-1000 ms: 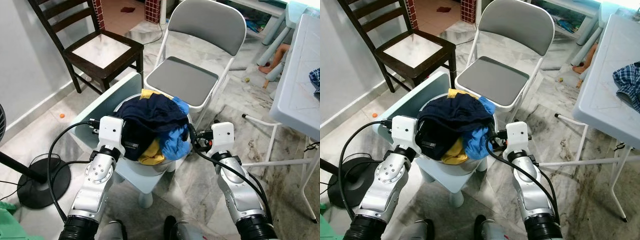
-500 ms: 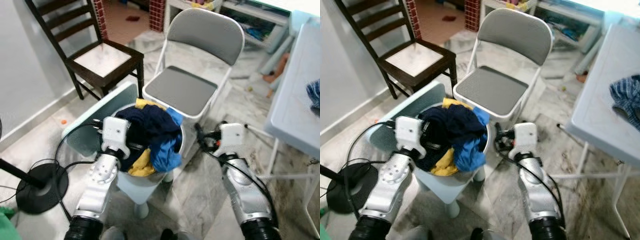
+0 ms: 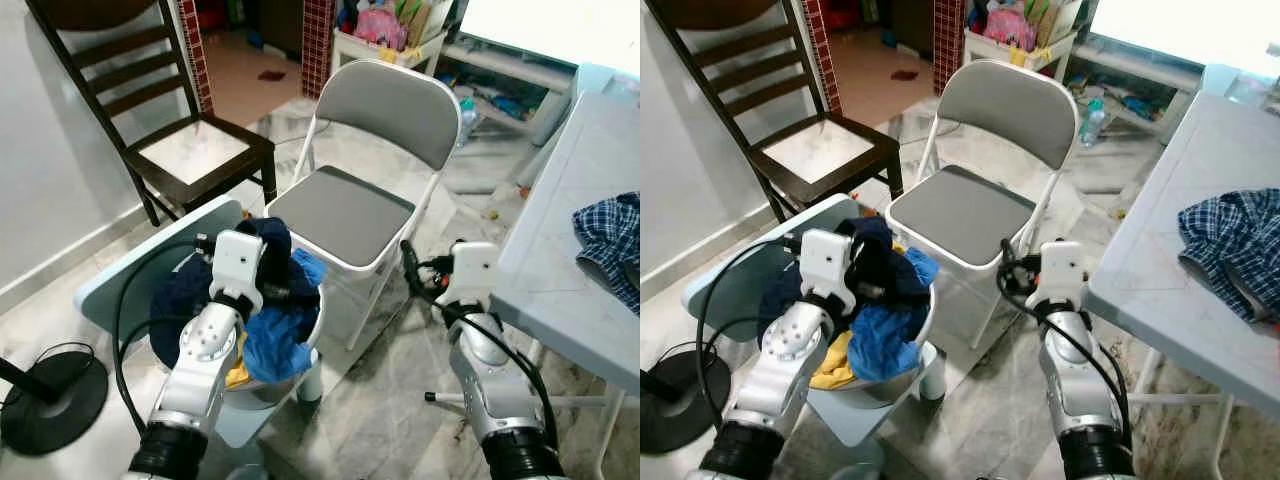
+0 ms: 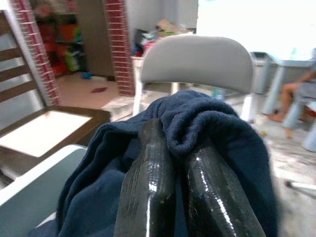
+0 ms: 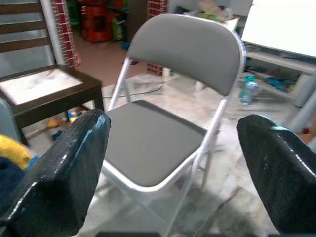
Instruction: Hang hanger
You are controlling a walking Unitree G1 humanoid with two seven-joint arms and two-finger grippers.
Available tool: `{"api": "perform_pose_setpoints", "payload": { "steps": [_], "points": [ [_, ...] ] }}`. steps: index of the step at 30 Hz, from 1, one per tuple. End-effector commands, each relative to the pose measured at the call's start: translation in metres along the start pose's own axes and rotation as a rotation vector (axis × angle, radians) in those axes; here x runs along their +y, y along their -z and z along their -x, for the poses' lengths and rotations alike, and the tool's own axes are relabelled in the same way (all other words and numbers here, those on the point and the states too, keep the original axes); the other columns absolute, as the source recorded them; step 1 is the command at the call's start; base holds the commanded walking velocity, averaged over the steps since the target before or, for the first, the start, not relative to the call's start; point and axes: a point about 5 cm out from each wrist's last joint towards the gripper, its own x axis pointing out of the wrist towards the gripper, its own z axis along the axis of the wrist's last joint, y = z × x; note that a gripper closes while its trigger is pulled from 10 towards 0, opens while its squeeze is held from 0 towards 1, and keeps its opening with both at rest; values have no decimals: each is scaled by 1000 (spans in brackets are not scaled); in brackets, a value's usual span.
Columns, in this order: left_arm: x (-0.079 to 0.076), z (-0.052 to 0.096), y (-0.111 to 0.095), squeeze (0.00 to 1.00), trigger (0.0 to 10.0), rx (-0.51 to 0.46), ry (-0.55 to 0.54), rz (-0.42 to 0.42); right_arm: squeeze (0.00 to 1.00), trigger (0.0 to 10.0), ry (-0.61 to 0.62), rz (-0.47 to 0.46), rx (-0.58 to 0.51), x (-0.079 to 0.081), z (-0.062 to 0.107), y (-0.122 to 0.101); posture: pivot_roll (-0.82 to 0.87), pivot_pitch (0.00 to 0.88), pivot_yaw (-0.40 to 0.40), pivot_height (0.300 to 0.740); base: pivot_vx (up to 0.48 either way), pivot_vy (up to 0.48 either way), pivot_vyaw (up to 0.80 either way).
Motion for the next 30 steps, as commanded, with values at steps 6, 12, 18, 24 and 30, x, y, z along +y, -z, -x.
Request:
{"api": "perform_pose_setpoints", "payload": {
  "steps": [6,12,18,24,30],
  "points": [
    [-1,6,13,0,10000,51,-28,12,0,10000,-17,18,20,0,0,4,183,125,-42,740,0,0,0],
    [-3,7,14,0,10000,50,-42,11,0,10000,-19,23,19,-1,-2,3,186,122,-51,740,0,0,0],
    [-1,8,17,0,10000,55,-60,-10,0,10000,-13,18,6,-3,-3,0,186,116,-58,740,0,0,0],
    [7,14,23,0,10000,85,-105,-22,0,10000,26,-33,16,-11,2,3,197,98,-57,740,0,0,0],
    [7,16,28,0,10000,101,-107,-29,0,10000,39,-45,45,-14,8,11,204,71,-57,740,-126,0,0]
  ]
}}
